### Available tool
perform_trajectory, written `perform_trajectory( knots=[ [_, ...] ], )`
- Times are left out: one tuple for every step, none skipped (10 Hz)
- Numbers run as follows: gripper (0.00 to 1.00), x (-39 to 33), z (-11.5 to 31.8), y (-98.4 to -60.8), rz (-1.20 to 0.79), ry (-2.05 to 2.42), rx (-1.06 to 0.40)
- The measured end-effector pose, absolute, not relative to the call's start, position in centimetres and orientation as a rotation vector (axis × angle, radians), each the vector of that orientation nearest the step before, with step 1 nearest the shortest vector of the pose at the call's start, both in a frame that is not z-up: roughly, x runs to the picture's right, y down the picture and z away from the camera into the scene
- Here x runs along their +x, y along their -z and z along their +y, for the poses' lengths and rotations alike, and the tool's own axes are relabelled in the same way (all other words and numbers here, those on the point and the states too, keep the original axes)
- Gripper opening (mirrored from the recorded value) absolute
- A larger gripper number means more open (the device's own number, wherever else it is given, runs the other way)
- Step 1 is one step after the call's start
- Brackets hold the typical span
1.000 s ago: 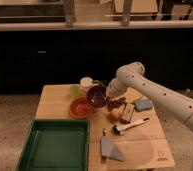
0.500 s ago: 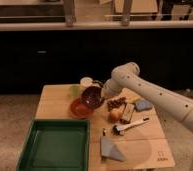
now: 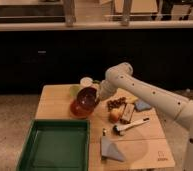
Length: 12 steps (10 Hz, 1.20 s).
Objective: Stack bowls into tray
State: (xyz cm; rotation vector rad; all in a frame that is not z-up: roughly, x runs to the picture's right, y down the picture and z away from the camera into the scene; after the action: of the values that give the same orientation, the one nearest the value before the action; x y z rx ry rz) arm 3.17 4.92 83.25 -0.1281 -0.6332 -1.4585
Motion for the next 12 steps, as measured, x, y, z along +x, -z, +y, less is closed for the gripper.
perform_trajectory(
  knots=[
    [0.03,2.8,5.2,-83.4,-0.64,1.454,-0.135],
    [0.03,2.1,5.5,-83.5,-0.648,1.453,-0.139],
    [0.03,1.2,5.9,-83.6,-0.659,1.453,-0.145],
    [0.03,1.0,6.1,-83.7,-0.663,1.448,-0.151],
    [0.03,0.5,6.4,-83.7,-0.668,1.444,-0.154],
    [0.03,-0.5,6.5,-83.7,-0.677,1.444,-0.153],
    [0.03,-0.8,6.5,-83.6,-0.681,1.437,-0.151],
    [0.03,-1.0,6.5,-83.6,-0.684,1.429,-0.148],
    [0.03,-1.3,6.5,-83.6,-0.687,1.424,-0.146],
    [0.03,-1.8,6.4,-83.6,-0.693,1.421,-0.144],
    [0.03,-1.9,6.5,-83.7,-0.697,1.416,-0.146],
    [0.05,-1.8,6.5,-83.9,-0.697,1.408,-0.148]
  ],
)
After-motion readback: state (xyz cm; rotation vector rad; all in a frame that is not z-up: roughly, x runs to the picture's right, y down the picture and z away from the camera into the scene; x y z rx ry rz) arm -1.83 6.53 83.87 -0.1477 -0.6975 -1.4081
